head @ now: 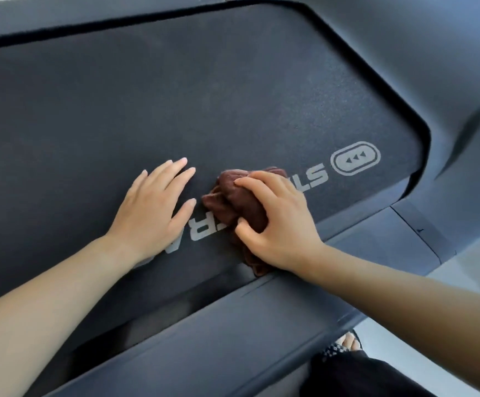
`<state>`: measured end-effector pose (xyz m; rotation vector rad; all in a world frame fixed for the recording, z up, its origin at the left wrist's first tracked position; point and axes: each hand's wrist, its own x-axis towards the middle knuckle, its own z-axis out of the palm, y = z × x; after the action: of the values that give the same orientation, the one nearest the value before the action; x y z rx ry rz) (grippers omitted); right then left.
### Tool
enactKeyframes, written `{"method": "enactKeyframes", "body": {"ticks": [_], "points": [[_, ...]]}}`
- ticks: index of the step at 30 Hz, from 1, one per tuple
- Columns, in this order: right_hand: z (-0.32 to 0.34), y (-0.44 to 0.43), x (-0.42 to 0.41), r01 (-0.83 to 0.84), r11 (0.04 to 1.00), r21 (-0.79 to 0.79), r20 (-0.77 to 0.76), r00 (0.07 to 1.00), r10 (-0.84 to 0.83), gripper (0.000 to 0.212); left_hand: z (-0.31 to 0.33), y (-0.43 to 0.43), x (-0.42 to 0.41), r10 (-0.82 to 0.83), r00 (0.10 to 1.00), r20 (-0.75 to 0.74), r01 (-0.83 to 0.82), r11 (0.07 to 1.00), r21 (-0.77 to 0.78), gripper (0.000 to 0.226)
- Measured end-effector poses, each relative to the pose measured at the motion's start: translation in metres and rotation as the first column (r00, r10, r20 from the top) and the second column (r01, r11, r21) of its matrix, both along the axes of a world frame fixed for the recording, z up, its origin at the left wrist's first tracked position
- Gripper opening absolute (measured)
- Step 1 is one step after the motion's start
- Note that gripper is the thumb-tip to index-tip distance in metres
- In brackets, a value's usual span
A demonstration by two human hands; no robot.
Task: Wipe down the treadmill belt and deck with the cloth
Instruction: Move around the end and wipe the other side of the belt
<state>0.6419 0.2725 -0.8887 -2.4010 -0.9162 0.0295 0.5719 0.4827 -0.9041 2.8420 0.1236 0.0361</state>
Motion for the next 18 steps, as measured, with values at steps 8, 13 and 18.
{"method": "enactKeyframes", "body": {"ticks": [8, 13, 18], "points": [[0.002, 0.040, 0.055, 0.188, 0.982, -0.020, 0.006, 0.982, -0.188, 0.049, -0.002, 0.020, -0.046, 0.115, 0.993, 0.002, -0.115, 0.993, -0.023, 0.051], [0.004, 0.046, 0.056, 0.149, 0.987, -0.057, -0.011, 0.989, -0.150, 0.053, 0.000, 0.038, -0.060, 0.218, 0.976, -0.012, -0.218, 0.976, -0.010, 0.050], [-0.007, 0.055, -0.013, -0.243, 0.970, 0.003, 0.029, 0.970, 0.242, 0.054, 0.003, 0.060, -0.095, 0.400, 0.915, -0.054, -0.399, 0.917, 0.032, 0.051]]}}
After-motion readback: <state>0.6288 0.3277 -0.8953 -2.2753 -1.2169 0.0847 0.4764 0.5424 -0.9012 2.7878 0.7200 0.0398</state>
